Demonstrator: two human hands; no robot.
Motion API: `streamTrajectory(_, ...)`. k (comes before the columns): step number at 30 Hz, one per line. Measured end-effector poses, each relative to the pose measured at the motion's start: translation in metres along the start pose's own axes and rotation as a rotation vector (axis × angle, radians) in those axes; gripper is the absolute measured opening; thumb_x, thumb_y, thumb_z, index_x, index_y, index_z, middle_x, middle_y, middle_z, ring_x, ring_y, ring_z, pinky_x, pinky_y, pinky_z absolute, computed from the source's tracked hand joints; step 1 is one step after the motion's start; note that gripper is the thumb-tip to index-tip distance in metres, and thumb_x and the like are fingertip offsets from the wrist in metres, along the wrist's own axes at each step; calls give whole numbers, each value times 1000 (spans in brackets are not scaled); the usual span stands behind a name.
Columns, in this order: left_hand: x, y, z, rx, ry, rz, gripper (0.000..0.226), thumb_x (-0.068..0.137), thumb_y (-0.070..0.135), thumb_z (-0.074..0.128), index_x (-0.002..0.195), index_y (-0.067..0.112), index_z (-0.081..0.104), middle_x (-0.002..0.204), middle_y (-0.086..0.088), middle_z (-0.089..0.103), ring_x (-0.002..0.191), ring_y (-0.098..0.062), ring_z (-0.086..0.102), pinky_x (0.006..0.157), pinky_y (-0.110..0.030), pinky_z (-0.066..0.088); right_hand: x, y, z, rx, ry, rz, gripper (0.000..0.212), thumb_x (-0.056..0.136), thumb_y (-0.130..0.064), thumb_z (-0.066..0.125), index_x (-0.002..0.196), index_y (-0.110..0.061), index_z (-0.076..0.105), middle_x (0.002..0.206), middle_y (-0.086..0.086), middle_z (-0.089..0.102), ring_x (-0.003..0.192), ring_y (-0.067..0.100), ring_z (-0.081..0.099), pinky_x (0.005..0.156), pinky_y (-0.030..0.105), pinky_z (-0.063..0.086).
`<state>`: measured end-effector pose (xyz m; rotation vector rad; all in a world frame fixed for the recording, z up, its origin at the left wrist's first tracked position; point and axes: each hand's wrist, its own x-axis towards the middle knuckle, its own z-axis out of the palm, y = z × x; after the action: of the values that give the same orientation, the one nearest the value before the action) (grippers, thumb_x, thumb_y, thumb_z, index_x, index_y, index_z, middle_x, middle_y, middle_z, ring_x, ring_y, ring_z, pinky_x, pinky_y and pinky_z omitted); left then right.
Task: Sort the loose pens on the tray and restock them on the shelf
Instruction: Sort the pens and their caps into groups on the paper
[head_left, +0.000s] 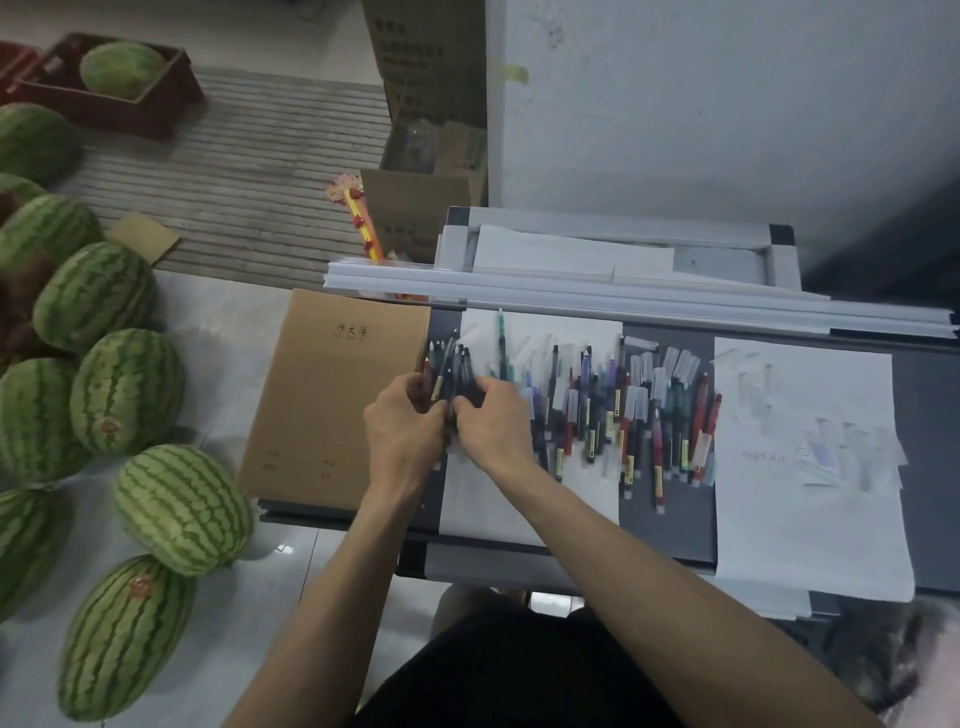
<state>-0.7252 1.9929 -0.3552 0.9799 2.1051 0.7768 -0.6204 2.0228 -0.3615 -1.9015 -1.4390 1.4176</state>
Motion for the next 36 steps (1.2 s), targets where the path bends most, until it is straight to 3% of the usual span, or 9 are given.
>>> streamTrajectory(2, -2, 0, 1, 37, 0, 30, 28, 86, 18, 76, 114, 19, 75, 89, 12, 74, 83, -2, 70, 81, -23, 58, -3, -1, -3, -40, 21, -34, 22, 99, -14, 59, 116, -9, 72, 107, 5, 75, 91, 19, 69, 83, 23, 51)
streamTrajectory(5, -5, 1, 1, 71, 20, 66, 26, 86, 16, 74, 112, 19, 77, 88, 14, 73, 81, 3, 67, 74, -13, 51, -8, 1, -4, -97, 39, -73, 26, 99, -14, 59, 122, -7, 70, 111, 8, 75, 96, 23, 70, 87, 26, 51)
streamTrajectory(9, -5, -1, -1, 121, 31, 109, 27, 84, 16, 72, 110, 24, 77, 90, 13, 75, 84, -7, 70, 86, -33, 59, -11, 4, -3, -146, 65, -123, 17, 96, -14, 61, 107, -11, 73, 96, 4, 76, 85, 20, 71, 85, 33, 59)
streamTrajectory(14, -7, 2, -4, 96, 16, 169, 26, 85, 15, 73, 107, 28, 77, 85, 18, 71, 82, -2, 69, 85, -32, 60, -11, 8, -6, -160, 82, -141, 18, 92, -12, 62, 105, -17, 73, 89, -1, 75, 78, 16, 70, 82, 37, 62)
streamTrajectory(21, -3, -5, -6, 135, -22, 213, 20, 87, 19, 73, 104, 26, 78, 89, 10, 75, 84, -11, 71, 84, -41, 62, -13, 16, -28, -198, 54, -190, 28, 97, -8, 63, 124, -8, 72, 114, 6, 75, 101, 18, 68, 97, 25, 52)
streamTrajectory(24, 4, -6, -8, 175, -15, 251, 14, 91, 23, 72, 104, 23, 77, 91, 6, 74, 83, -14, 69, 81, -42, 61, -10, 20, -35, -221, 52, -196, 27, 99, -12, 64, 124, -7, 72, 114, 7, 75, 94, 13, 63, 90, 20, 47)
streamTrajectory(30, 37, 10, -7, 270, -20, 356, 23, 96, 25, 68, 117, 18, 75, 108, -1, 75, 93, -16, 68, 87, -40, 60, 6, 16, -39, -301, 59, -261, 21, 99, -16, 64, 116, -10, 74, 111, 6, 75, 100, 20, 67, 96, 38, 56)
streamTrajectory(33, 55, 27, 0, 340, -38, 429, 17, 95, 21, 65, 105, 18, 78, 102, -2, 75, 89, -19, 68, 84, -40, 61, 15, 9, -45, -362, 58, -307, 17, 99, -15, 63, 111, -9, 74, 108, 7, 74, 97, 23, 67, 91, 38, 55)
streamTrajectory(36, 70, 40, 13, 444, -102, 460, 27, 96, 21, 68, 122, 19, 75, 120, -1, 73, 106, -21, 68, 94, -43, 59, 22, 4, -51, -376, 58, -314, 21, 101, -18, 61, 116, -10, 72, 111, 7, 74, 97, 23, 67, 92, 39, 56)
